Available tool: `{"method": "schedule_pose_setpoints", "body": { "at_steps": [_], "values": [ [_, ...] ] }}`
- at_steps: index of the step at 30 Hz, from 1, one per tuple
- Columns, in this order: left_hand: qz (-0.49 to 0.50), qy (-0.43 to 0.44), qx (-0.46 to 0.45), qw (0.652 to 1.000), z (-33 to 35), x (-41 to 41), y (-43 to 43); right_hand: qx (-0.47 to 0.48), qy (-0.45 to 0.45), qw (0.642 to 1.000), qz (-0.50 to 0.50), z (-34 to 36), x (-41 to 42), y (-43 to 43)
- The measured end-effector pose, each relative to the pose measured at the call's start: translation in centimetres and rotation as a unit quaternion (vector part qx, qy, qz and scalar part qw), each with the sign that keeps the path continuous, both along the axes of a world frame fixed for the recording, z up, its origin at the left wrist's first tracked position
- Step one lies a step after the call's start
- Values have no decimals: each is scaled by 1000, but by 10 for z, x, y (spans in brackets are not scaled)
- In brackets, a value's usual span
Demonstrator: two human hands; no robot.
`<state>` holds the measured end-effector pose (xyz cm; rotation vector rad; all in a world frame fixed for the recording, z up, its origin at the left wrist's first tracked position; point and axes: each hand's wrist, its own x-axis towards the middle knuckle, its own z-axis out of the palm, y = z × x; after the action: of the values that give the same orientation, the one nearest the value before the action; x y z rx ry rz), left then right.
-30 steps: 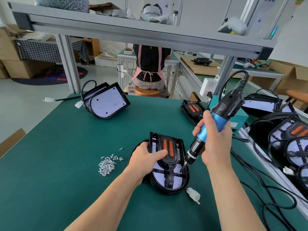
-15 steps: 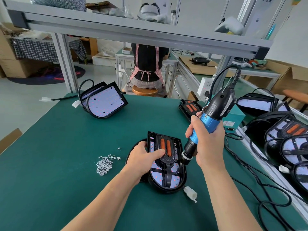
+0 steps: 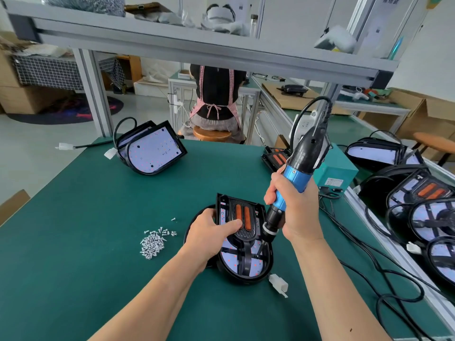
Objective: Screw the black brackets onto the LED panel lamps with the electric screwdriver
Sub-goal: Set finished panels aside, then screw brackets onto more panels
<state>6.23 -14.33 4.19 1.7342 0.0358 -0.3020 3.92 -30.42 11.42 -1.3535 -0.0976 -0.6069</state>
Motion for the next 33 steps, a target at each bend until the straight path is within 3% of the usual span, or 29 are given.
{"method": "schedule_pose_setpoints", "body": {
  "at_steps": [8, 14, 20, 26, 33],
  "values": [
    [-16, 7, -4, 1000, 3, 0, 3, 49, 20, 997, 53, 5, -2, -14],
    [-20, 11, 1, 1000, 4, -1, 4, 151, -49, 984, 80, 33, -1, -36],
    [-16, 12, 4, 1000, 5, -2, 4, 415, -16, 908, 55, 4, 8, -47],
    [-17, 16, 12, 1000, 10, -5, 4, 590, 26, 805, 60, -51, 22, -43],
    [-4, 6, 36, 999, 10, -7, 4, 560, 60, 824, 65, -73, 29, -44]
  ]
}}
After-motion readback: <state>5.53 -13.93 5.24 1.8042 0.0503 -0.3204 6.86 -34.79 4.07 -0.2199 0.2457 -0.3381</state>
